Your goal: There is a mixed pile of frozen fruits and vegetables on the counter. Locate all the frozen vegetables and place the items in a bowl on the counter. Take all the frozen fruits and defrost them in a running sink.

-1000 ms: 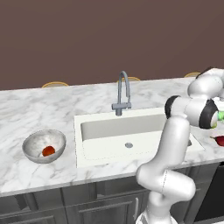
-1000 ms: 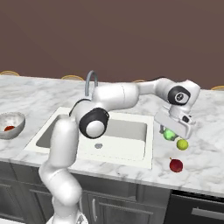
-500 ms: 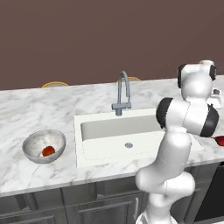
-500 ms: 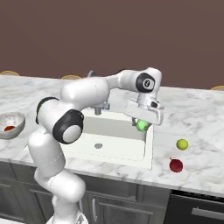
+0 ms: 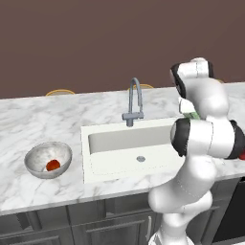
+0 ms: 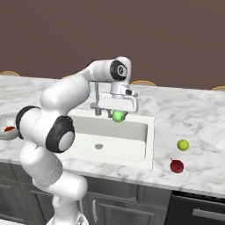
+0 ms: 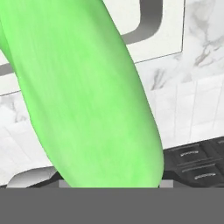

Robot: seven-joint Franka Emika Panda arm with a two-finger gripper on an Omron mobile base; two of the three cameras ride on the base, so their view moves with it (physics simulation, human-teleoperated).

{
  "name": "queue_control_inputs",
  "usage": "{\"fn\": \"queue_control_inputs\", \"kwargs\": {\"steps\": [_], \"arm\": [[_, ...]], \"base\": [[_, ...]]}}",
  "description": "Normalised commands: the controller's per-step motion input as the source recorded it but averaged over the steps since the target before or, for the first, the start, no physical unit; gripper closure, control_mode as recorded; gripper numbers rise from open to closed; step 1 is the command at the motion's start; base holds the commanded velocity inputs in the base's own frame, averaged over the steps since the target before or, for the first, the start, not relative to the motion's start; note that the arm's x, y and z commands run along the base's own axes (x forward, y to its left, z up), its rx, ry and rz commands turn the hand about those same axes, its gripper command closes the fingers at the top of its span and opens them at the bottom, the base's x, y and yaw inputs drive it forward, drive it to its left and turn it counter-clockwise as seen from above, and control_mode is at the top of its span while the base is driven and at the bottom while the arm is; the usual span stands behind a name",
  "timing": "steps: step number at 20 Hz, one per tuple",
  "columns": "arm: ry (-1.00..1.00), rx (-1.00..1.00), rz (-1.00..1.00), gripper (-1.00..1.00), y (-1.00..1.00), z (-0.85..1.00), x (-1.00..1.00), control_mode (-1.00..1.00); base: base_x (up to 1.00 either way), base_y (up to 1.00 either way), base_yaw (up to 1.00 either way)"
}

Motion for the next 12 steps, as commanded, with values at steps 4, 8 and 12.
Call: {"fn": "queue_control_inputs", "kwargs": {"steps": [4,8,12], "arm": [[-0.01,0.08,0.20,1.00,0.80,-0.11,0.08,-1.00],[0.00,0.00,0.19,1.00,0.99,-0.42,0.02,-1.00],[0.00,0.00,0.17,1.00,0.98,-0.34,0.17,-1.00]], "base": [[0.00,0.00,0.00],[0.00,0.00,0.00],[0.00,0.00,0.00]]}}
